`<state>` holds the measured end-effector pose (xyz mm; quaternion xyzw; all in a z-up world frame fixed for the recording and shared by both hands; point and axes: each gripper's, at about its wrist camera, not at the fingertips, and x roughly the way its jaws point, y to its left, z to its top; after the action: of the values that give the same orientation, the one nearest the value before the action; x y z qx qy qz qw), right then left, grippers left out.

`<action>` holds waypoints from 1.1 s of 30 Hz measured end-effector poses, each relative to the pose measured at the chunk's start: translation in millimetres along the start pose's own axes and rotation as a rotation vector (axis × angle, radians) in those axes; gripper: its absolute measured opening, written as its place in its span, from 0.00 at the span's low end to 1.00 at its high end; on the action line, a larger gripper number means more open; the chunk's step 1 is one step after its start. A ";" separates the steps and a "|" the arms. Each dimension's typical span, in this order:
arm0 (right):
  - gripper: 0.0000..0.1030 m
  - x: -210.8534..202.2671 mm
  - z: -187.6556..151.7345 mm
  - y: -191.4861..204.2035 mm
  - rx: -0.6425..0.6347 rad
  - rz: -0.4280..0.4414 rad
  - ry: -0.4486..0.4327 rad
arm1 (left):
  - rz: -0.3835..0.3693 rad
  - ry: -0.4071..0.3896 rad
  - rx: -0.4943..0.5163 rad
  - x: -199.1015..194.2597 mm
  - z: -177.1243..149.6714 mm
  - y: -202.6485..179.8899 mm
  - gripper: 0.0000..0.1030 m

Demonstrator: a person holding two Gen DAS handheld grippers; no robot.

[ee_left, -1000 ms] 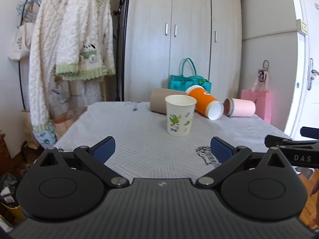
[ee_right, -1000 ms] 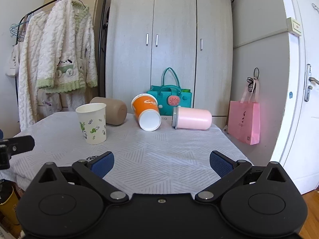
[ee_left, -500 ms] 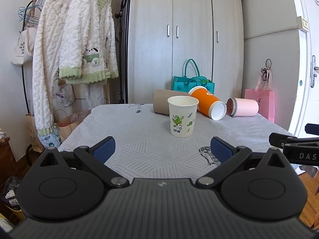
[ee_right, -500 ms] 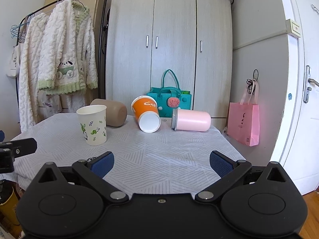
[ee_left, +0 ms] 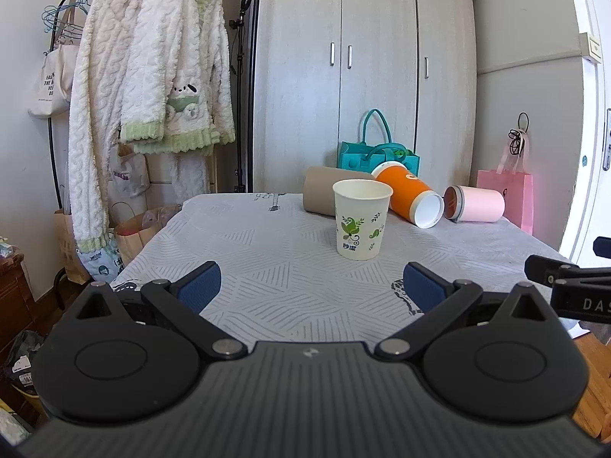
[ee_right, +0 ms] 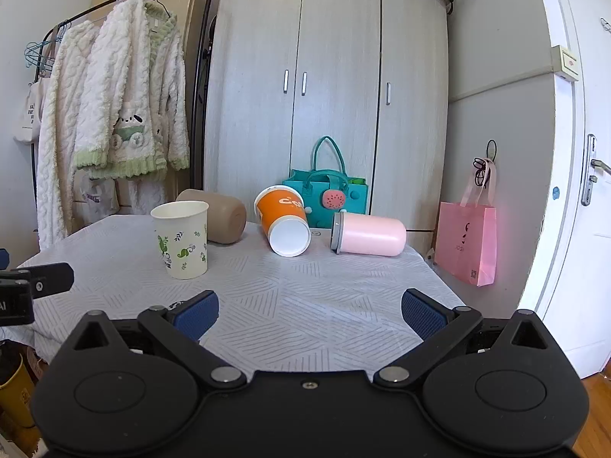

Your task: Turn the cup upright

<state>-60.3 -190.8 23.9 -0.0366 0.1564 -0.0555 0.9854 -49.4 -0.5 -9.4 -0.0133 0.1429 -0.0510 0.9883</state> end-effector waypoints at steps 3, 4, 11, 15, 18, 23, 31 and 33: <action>1.00 0.6 0.5 -0.6 0.000 -0.001 -0.001 | 0.011 0.004 0.001 1.1 0.0 0.7 1.00; 1.00 0.7 0.4 -0.7 0.000 -0.002 -0.001 | 0.015 0.005 0.003 1.2 -0.1 0.5 1.00; 1.00 1.1 0.5 -1.4 0.001 -0.005 -0.002 | 0.037 0.011 0.016 2.5 0.4 -1.3 1.00; 1.00 1.0 0.9 -2.1 0.001 -0.006 0.000 | 0.038 0.017 0.007 3.6 0.6 -0.6 1.00; 1.00 1.4 1.2 -2.2 0.001 -0.006 0.000 | 0.041 0.020 0.003 3.8 0.2 -1.2 1.00; 1.00 2.2 1.6 -1.8 0.001 -0.006 0.001 | 0.050 0.017 0.015 5.3 0.1 -4.0 1.00; 1.00 4.1 0.7 -2.7 -0.002 -0.009 0.005 | 0.051 0.017 0.017 4.4 -1.3 -6.0 1.00; 1.00 4.1 0.6 -3.0 -0.002 -0.009 0.004 | 0.052 0.021 0.018 4.8 -0.9 -6.4 1.00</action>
<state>-56.6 -194.2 23.5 -0.0381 0.1581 -0.0597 0.9849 -45.7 -7.4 -11.4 0.0000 0.1529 -0.0266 0.9879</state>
